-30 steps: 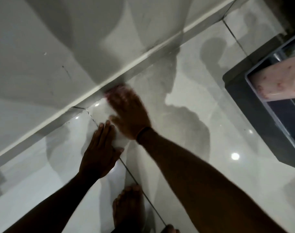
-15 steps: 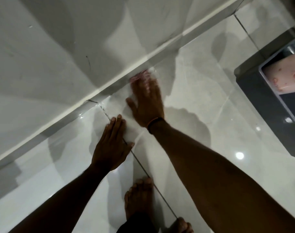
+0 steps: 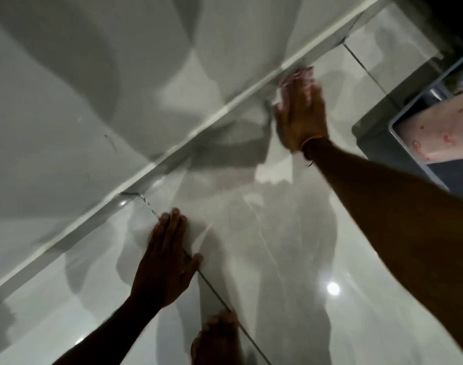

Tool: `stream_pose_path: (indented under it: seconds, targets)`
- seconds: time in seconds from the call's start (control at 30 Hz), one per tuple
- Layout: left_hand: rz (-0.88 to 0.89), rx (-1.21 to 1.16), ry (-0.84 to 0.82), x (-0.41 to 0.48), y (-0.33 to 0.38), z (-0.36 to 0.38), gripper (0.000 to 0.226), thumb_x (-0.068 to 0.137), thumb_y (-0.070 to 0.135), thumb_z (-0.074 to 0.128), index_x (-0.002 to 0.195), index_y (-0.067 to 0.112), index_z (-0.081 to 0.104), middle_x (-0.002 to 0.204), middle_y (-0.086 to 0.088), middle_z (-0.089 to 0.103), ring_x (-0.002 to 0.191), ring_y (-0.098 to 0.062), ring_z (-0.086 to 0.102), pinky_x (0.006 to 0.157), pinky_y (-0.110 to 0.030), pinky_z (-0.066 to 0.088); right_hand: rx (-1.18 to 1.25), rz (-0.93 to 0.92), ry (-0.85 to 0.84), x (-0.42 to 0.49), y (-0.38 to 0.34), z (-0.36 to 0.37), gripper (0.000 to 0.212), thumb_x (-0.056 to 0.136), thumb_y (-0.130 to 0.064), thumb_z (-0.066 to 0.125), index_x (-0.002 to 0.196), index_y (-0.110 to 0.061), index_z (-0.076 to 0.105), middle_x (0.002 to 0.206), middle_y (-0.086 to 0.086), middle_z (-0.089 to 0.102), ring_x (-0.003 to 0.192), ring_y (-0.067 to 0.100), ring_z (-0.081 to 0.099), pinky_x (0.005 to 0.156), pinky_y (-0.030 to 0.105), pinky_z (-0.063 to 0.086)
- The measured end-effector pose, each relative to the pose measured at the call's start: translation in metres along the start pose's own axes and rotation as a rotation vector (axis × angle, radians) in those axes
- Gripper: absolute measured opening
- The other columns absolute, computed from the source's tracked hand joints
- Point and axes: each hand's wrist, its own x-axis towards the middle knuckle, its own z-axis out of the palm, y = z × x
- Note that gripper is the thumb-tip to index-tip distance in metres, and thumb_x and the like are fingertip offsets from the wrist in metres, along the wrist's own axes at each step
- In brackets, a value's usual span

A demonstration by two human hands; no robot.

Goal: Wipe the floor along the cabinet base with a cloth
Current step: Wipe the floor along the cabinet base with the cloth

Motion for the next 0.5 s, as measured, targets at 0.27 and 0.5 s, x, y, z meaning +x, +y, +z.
stream_pose_path:
  seconds: [0.27,0.5]
  targets:
    - [0.054,0.041,0.028,0.006,-0.002,-0.005,0.094,0.098,0.062,0.047,0.163,-0.002,0.027,0.176,-0.019,0.018,0.165,-0.036,0.015,0.129,-0.055,0.028,0.071,-0.375,-0.004,-0.058,-0.039,0.005,0.077,0.114,-0.059,0.019,0.163,-0.005,0.044,0.172,0.023,0.040,0.160,0.050,0.035,0.133,0.062,0.023]
    - [0.081,0.026,0.060,0.006,0.002,-0.008,0.093,0.098,0.058,0.051,0.164,-0.002,0.026,0.176,-0.020,0.021,0.164,-0.038,0.018,0.130,-0.051,0.026,0.085,-0.234,0.051,-0.046,0.000,0.001,0.069,0.116,-0.056,0.023,0.169,-0.014,0.036,0.177,0.019,0.031,0.166,0.042,0.028,0.134,0.059,0.025]
